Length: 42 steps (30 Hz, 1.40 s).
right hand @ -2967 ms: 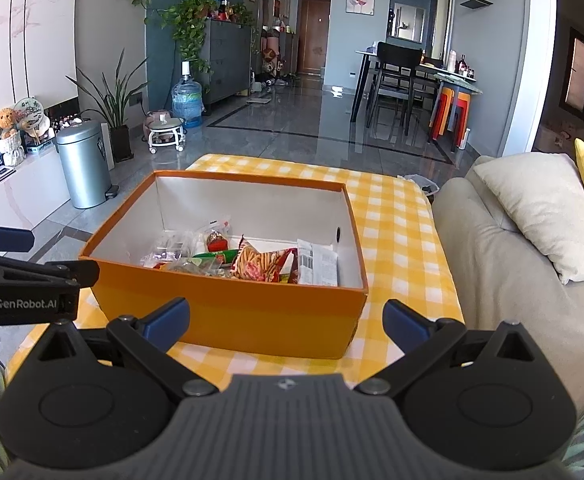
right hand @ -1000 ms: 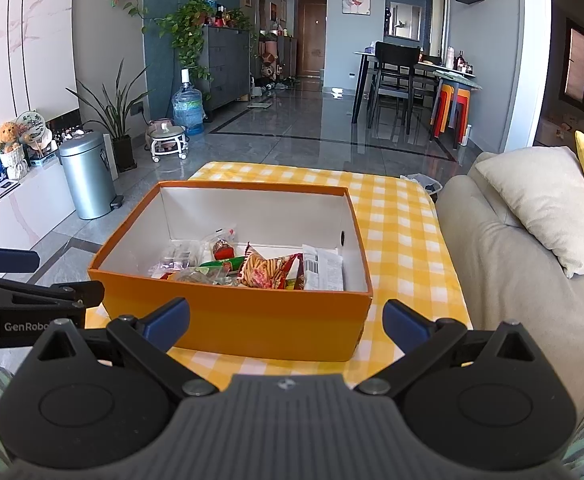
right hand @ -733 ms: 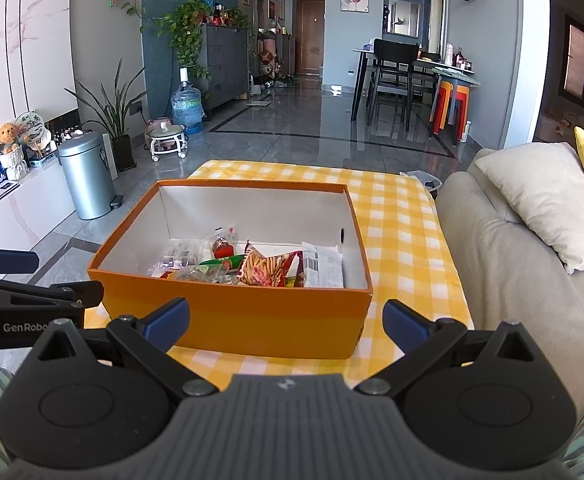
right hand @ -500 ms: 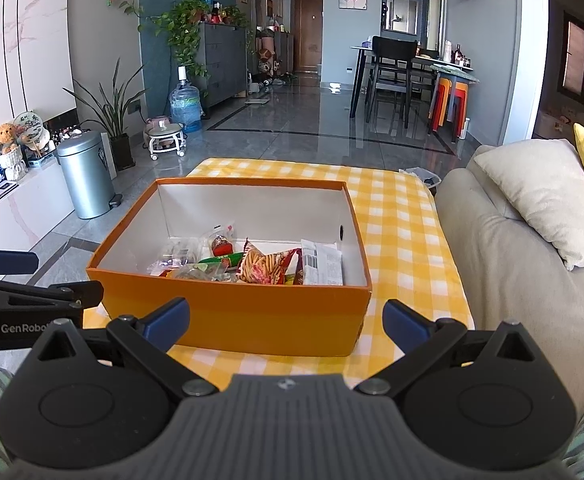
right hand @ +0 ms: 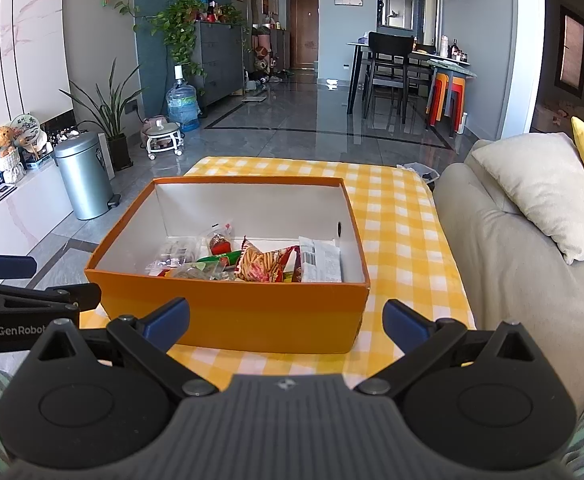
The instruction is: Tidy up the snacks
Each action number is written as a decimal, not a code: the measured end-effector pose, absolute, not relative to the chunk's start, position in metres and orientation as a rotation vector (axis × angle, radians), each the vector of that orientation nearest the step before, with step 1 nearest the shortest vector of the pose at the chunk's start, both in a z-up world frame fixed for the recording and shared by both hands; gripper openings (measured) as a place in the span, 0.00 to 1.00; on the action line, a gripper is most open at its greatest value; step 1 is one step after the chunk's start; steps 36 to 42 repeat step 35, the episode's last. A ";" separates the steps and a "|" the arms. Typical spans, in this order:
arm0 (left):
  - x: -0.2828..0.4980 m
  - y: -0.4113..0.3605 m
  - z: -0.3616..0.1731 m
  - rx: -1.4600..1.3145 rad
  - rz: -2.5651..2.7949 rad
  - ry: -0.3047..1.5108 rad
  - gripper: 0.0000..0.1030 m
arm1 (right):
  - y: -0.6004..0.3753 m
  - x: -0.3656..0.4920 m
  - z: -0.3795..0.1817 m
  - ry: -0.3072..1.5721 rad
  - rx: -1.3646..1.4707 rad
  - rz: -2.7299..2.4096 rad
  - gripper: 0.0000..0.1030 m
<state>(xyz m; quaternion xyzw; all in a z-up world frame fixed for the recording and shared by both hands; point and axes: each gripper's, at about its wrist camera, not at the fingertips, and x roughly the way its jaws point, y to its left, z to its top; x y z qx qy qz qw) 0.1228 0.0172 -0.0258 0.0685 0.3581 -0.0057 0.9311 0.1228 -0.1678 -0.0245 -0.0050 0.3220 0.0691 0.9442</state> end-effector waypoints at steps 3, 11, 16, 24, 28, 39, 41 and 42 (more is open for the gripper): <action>0.123 0.016 -0.025 0.138 -0.015 0.733 0.90 | -0.167 0.123 -0.025 0.659 -0.008 0.140 0.96; 0.125 0.013 -0.023 0.141 -0.016 0.731 0.90 | -0.169 0.125 -0.028 0.670 0.003 0.138 0.96; 0.125 0.013 -0.022 0.138 -0.025 0.731 0.90 | -0.169 0.125 -0.028 0.676 0.010 0.135 0.96; 0.124 0.014 -0.019 0.131 -0.035 0.725 0.90 | -0.170 0.124 -0.029 0.679 0.014 0.134 0.96; 0.123 0.016 -0.017 0.122 -0.035 0.718 0.90 | -0.171 0.124 -0.029 0.686 0.018 0.133 0.96; 0.120 0.018 -0.013 0.112 -0.027 0.700 0.91 | -0.171 0.124 -0.029 0.703 0.030 0.131 0.96; 0.120 0.018 -0.013 0.112 -0.027 0.700 0.91 | -0.171 0.124 -0.029 0.703 0.030 0.131 0.96; 0.120 0.018 -0.013 0.112 -0.027 0.700 0.91 | -0.171 0.124 -0.029 0.703 0.030 0.131 0.96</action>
